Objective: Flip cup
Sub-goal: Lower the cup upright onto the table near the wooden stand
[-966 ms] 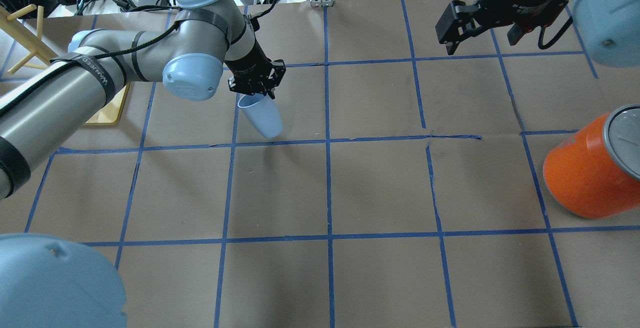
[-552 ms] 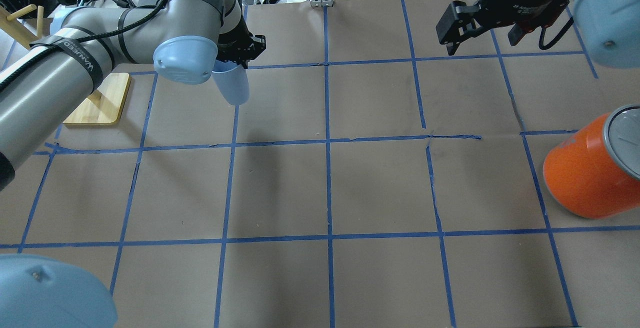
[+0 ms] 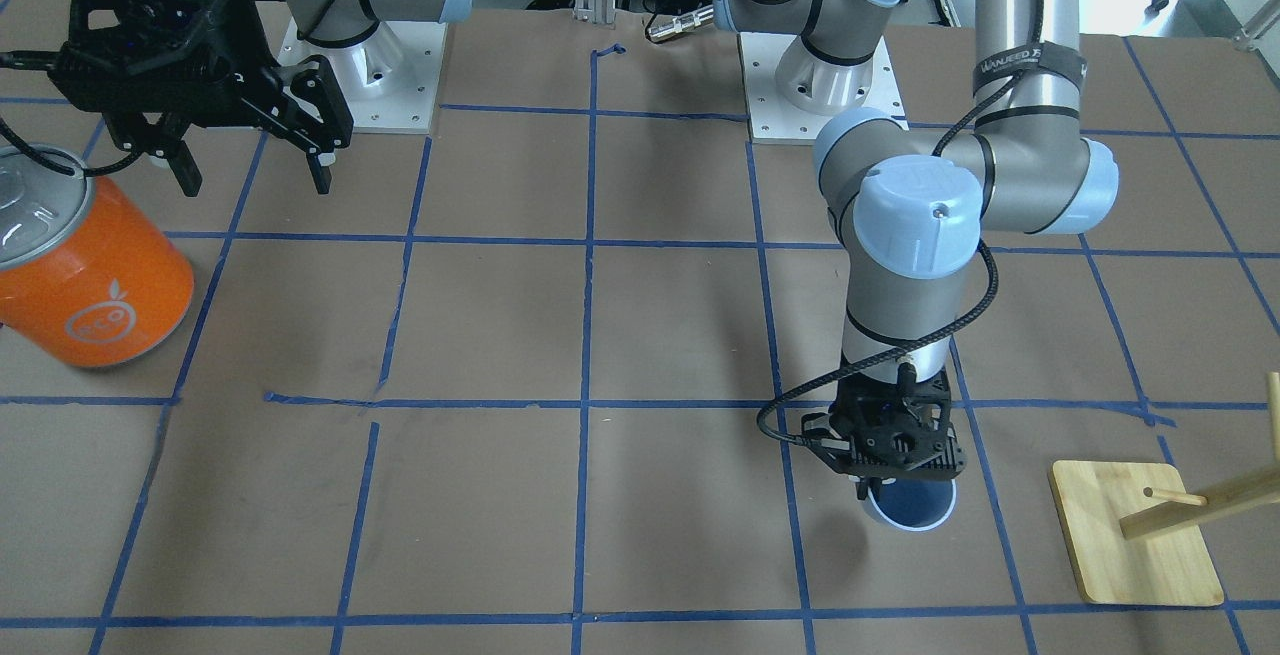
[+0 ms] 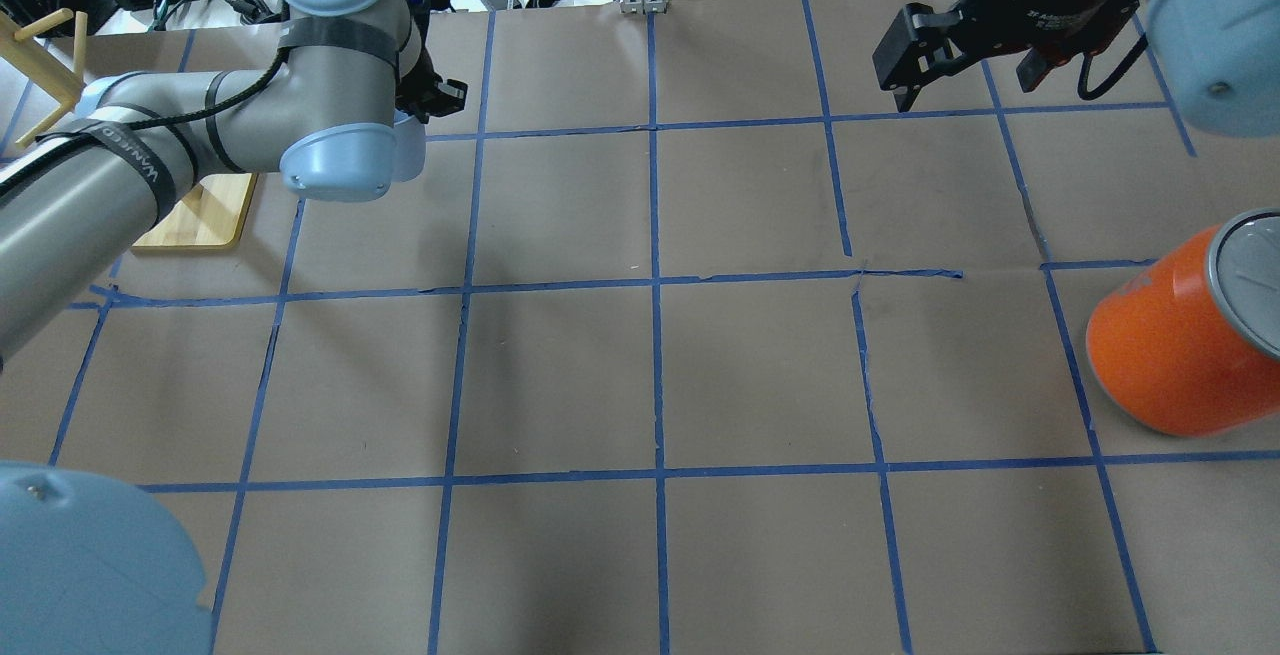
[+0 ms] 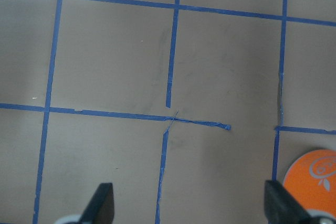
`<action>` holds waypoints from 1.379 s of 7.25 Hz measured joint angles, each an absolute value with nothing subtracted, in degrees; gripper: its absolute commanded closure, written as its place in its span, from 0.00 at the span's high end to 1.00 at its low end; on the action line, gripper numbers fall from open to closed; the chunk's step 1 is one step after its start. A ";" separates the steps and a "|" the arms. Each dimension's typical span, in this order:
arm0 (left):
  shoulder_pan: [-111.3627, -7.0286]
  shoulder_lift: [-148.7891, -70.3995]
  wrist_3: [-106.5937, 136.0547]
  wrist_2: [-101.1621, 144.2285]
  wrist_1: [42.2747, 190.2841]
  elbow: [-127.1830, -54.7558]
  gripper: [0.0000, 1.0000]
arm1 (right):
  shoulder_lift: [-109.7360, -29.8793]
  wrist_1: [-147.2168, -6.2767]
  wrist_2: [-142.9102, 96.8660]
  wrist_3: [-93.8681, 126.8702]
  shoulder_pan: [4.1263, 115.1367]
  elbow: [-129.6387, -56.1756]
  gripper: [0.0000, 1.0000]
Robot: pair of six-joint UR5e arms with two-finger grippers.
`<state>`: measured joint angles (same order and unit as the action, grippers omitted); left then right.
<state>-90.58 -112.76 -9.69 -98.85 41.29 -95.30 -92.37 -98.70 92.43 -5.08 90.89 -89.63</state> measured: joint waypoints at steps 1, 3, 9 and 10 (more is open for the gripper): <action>-88.89 -112.65 -10.65 -97.89 40.35 -96.71 0.00 | -92.37 -98.70 92.40 -5.09 90.93 -89.64 1.00; -87.73 -113.44 -10.99 -96.43 39.86 -97.67 0.00 | -92.37 -98.70 92.39 -5.10 90.96 -89.65 1.00; -87.16 -117.07 -11.15 -94.50 36.98 -97.85 0.96 | -92.37 -98.70 92.46 -5.19 90.95 -89.65 1.00; -87.13 -116.98 -11.35 -94.58 36.94 -97.89 1.00 | -92.37 -98.70 92.46 -5.18 90.96 -89.65 1.00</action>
<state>-87.13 -116.98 -11.35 -94.58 36.94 -97.89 -92.37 -98.70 92.46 -5.18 90.96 -89.65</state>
